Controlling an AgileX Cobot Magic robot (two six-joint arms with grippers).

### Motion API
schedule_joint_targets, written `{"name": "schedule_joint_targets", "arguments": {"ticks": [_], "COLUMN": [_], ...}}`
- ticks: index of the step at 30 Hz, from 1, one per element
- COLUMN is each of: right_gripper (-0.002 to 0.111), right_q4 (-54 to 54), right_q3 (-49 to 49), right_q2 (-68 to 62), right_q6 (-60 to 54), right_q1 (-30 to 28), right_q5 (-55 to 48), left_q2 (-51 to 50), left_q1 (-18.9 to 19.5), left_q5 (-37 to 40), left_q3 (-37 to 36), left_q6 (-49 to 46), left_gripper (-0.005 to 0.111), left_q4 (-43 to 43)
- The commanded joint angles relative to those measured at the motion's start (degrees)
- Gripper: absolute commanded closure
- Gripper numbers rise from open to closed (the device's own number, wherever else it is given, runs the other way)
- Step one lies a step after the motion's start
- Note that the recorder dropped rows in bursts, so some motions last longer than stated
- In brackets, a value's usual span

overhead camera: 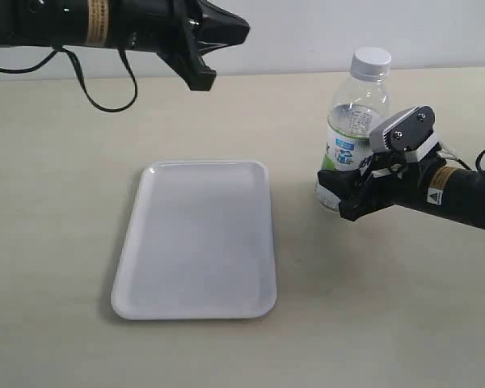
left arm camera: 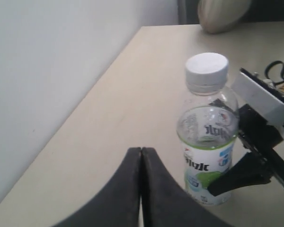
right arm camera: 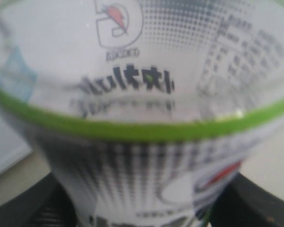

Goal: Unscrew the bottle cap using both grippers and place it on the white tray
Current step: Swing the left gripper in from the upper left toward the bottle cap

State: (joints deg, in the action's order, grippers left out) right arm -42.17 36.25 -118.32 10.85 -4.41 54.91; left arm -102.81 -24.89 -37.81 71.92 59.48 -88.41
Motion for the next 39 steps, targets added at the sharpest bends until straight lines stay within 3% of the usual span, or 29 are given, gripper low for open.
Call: {"name": "schedule_joint_targets", "arguments": {"ticks": [1, 9, 13, 17, 21, 27, 32, 37, 39], "right_gripper": [0.108, 0.108, 0.108, 0.108, 0.108, 0.108, 0.108, 0.108, 0.108], "right_q4": [0.0, -0.2, -0.2, -0.2, 0.0, -0.5, -0.5, -0.5, -0.5], "right_q3": [0.2, 0.9, 0.9, 0.9, 0.9, 0.9, 0.9, 0.9, 0.9], "right_q2": [-0.6, -0.5, -0.5, -0.2, 0.8, 1.5, 1.5, 1.5, 1.5], "right_q6": [-0.4, -0.4, -0.4, -0.2, 0.3, 1.3, 0.7, 0.7, 0.5], "right_q1": [-0.3, -0.3, -0.3, -0.3, -0.3, -0.3, -0.3, -0.3, -0.3], "right_q5": [-0.5, -0.2, -0.2, -0.2, -1.8, -2.5, -3.1, -3.1, -3.1], "left_q2": [-1.6, -5.1, -6.9, -8.1, -8.1, -7.8, -7.8, -7.8, -7.8], "left_q1": [-1.3, -1.4, -1.4, -1.4, -1.4, -1.4, -1.4, -1.9, -2.0], "left_q5": [-1.7, -3.7, -9.0, -9.4, -8.8, -6.7, -7.7, -9.5, -9.0], "left_q3": [0.6, 0.6, 0.6, 0.6, 0.9, 6.4, 12.6, 16.0, 16.0], "left_q6": [-5.3, -8.2, -8.6, -9.9, -9.9, 0.8, 6.9, 6.0, -2.4], "left_gripper": [0.107, 0.107, 0.107, 0.107, 0.107, 0.107, 0.107, 0.107, 0.107], "left_q4": [-0.6, 1.2, 0.5, 9.6, 9.4, -7.5, -11.5, -11.5, -11.5]}}
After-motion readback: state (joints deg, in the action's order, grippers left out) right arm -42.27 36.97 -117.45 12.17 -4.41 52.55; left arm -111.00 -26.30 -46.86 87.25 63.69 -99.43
